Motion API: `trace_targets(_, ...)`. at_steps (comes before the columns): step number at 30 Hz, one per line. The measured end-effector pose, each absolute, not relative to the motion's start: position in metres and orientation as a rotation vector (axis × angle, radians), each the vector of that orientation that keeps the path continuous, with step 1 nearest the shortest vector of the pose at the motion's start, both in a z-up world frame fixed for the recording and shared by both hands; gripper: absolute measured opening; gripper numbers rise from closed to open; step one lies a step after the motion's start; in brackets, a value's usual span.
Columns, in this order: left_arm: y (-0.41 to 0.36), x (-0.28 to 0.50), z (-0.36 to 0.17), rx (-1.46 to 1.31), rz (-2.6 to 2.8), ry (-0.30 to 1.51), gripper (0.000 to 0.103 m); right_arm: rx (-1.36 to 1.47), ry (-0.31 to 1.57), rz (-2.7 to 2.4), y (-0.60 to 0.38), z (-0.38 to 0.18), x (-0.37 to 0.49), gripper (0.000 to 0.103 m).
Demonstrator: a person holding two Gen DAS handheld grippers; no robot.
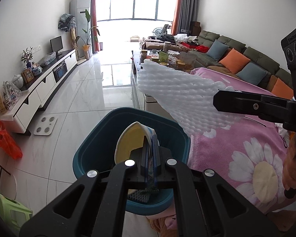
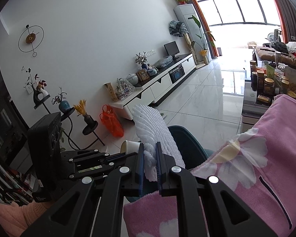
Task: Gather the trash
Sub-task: 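Carry the paper cup and foam net over the teal bin with both tools, then open both grippers to drop the cup and foam net into the bin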
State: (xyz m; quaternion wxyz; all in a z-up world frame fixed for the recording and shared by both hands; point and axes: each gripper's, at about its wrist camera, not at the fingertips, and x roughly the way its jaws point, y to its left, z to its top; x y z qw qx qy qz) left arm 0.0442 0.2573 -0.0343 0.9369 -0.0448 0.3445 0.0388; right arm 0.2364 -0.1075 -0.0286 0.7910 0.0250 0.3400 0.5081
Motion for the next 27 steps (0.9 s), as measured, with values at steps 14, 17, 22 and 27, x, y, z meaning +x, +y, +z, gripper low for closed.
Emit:
trace_targets(14,0.26,0.072,-0.053,-0.111,0.115,0.749,0.004,0.032,0.821,1.103,-0.069,-0.049,0.249,0.01)
trace_targets(17,0.262,0.08,-0.061,-0.122,0.119,0.763,0.004,0.021,0.854,1.088,-0.061,-0.056,0.257,0.01)
trace_targets(22,0.266,0.089,-0.075,-0.152,0.127,0.785,0.004,-0.002,0.927,1.05,-0.049,-0.07,0.263,0.015)
trace_targets(27,0.267,0.099,-0.084,-0.164,0.147,0.795,0.016,0.007,0.946,1.025,-0.05,-0.073,0.267,0.02)
